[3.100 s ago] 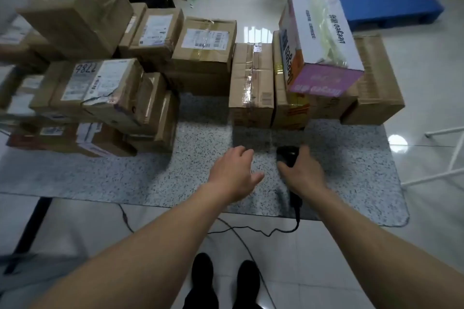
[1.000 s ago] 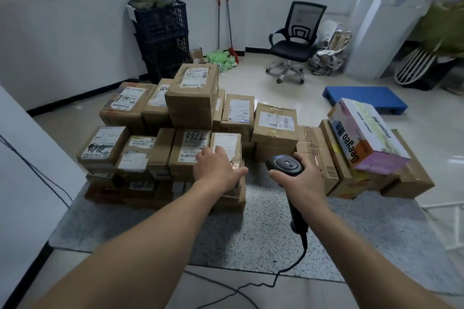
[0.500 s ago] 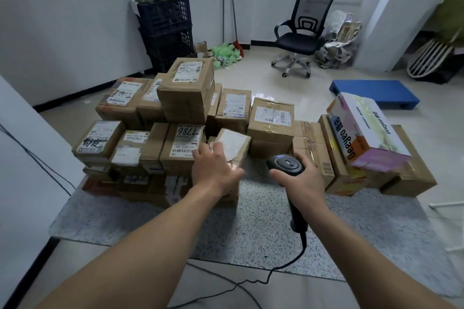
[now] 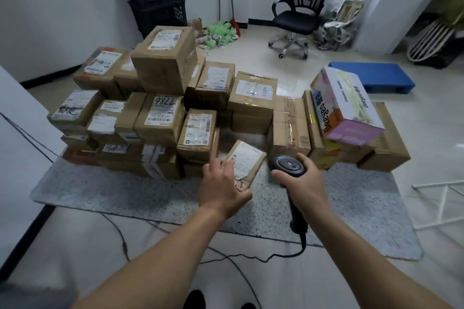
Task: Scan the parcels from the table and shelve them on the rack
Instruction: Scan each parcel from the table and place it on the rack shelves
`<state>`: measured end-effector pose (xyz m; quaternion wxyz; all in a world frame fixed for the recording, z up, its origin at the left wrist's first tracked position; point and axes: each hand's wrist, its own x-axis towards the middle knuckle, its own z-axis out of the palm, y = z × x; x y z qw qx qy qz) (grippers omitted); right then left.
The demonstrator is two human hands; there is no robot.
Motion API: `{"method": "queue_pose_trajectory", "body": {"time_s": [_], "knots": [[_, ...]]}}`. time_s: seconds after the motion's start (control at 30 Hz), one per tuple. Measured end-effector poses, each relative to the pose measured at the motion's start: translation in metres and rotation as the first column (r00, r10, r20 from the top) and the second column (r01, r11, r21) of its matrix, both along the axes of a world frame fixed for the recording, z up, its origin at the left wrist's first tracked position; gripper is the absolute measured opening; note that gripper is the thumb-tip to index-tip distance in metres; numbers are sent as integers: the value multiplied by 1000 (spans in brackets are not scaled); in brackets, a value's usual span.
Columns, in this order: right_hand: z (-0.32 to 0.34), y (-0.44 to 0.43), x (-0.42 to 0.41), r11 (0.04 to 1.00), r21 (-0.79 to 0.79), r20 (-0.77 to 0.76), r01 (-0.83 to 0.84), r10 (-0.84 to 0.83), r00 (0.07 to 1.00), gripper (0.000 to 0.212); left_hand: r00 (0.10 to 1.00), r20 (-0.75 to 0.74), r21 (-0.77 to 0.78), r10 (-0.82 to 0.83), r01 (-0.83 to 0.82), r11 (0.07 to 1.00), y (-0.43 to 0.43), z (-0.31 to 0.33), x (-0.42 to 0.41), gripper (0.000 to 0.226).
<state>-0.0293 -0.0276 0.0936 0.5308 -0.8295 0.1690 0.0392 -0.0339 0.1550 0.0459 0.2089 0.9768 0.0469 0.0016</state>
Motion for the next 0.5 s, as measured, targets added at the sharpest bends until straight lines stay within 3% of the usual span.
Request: {"method": "queue_pose_trajectory", "body": {"time_s": [0.1, 0.27, 0.5], "knots": [[-16, -9, -14, 1000, 4, -24, 7, -7, 1000, 112, 996, -92, 14, 23, -22, 1000, -3, -26, -10, 85], [-37, -17, -29, 999, -33, -67, -33, 31, 997, 106, 973, -222, 22, 60, -56, 998, -1, -60, -20, 84], [-50, -13, -34, 999, -30, -72, -45, 43, 996, 109, 974, -203, -99, 101, -123, 987, 2, -71, -11, 101]]}}
